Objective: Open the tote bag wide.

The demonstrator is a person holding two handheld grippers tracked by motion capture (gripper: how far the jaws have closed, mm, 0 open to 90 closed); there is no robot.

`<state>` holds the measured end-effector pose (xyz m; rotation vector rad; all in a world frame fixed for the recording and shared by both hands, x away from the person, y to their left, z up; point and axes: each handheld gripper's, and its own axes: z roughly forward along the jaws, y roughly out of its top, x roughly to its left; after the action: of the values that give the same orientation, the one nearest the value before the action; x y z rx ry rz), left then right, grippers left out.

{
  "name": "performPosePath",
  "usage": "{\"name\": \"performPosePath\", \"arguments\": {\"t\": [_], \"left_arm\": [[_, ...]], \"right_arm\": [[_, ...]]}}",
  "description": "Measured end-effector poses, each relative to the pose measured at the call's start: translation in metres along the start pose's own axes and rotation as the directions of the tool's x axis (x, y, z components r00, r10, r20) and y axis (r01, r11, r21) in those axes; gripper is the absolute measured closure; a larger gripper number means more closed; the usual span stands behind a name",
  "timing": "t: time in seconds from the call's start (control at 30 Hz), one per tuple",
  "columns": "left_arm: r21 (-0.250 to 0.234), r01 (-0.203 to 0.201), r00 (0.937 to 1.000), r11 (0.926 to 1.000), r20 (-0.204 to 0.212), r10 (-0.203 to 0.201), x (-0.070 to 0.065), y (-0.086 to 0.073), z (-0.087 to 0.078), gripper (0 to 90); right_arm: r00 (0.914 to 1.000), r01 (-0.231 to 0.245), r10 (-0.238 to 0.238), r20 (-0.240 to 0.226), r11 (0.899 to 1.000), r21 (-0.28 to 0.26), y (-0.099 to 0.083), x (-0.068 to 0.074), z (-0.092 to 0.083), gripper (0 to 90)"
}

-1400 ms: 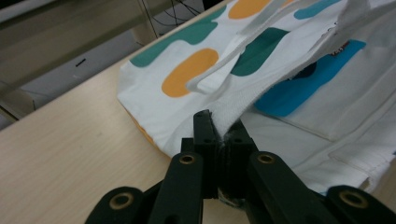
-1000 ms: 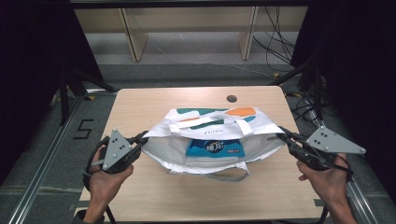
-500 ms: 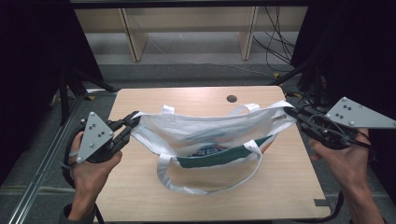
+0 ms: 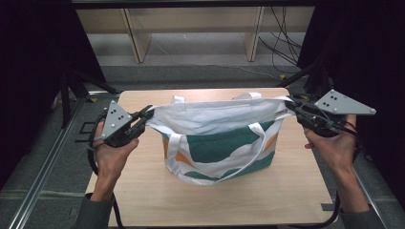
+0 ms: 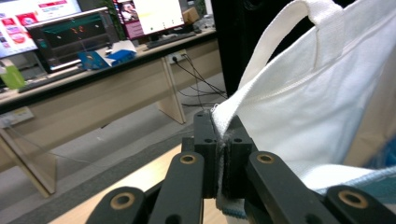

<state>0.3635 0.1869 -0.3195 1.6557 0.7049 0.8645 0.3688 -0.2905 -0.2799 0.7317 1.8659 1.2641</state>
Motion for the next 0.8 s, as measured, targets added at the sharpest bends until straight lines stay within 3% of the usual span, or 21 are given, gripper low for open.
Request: {"name": "performPosePath", "arguments": {"t": [0.07,0.13,0.23,0.33,0.47,0.53,0.67,0.73,0.77,0.8], "left_arm": [[0.054,-0.014,0.9994,0.9985,0.032,0.013,-0.004,-0.015,0.004,86.3],[0.092,-0.021,0.9988,0.9956,0.047,0.016,-0.007,-0.027,0.009,86.3],[0.096,0.026,0.9970,0.9951,0.070,-0.032,-0.008,-0.042,0.016,86.0],[0.117,0.012,0.9975,0.9931,0.068,-0.020,-0.008,-0.045,0.024,86.0],[0.131,0.035,0.9965,0.9908,0.070,-0.045,-0.005,-0.047,0.033,85.8],[0.143,0.047,0.9960,0.9887,0.070,-0.057,-0.003,-0.050,0.037,85.8],[0.202,0.061,0.9946,0.9776,0.070,-0.077,-0.004,-0.066,0.046,85.6],[0.211,0.073,0.9932,0.9746,0.073,-0.091,-0.004,-0.071,0.048,85.6],[0.229,0.093,0.9903,0.9690,0.080,-0.114,-0.006,-0.080,0.052,85.6],[0.240,0.080,0.9912,0.9674,0.084,-0.103,-0.007,-0.083,0.053,85.6]], "right_arm": [[0.9998,-0.018,0.017,0.010,0.999,0.031,-0.008,0.001,0.001,88.7],[0.9999,0.001,-0.002,0.010,0.999,0.042,-0.016,0.002,0.003,88.7],[0.9999,-0.002,0.001,0.016,0.998,0.061,-0.028,0.004,0.005,88.7],[0.9995,0.004,-0.006,0.031,0.998,0.064,-0.033,0.006,0.006,88.6],[0.9991,-0.019,0.016,0.038,0.997,0.075,-0.040,0.003,0.012,88.6],[0.9991,-0.009,0.006,0.042,0.997,0.077,-0.042,0.003,0.016,88.5],[0.9992,-0.005,0.001,0.041,0.994,0.106,-0.053,0.006,0.025,88.6],[0.9988,-0.030,0.026,0.041,0.993,0.118,-0.063,0.009,0.029,88.5],[0.9989,-0.038,0.034,0.033,0.991,0.129,-0.070,0.009,0.032,88.5],[0.9990,-0.029,0.025,0.037,0.992,0.123,-0.073,0.008,0.034,88.5]]}}
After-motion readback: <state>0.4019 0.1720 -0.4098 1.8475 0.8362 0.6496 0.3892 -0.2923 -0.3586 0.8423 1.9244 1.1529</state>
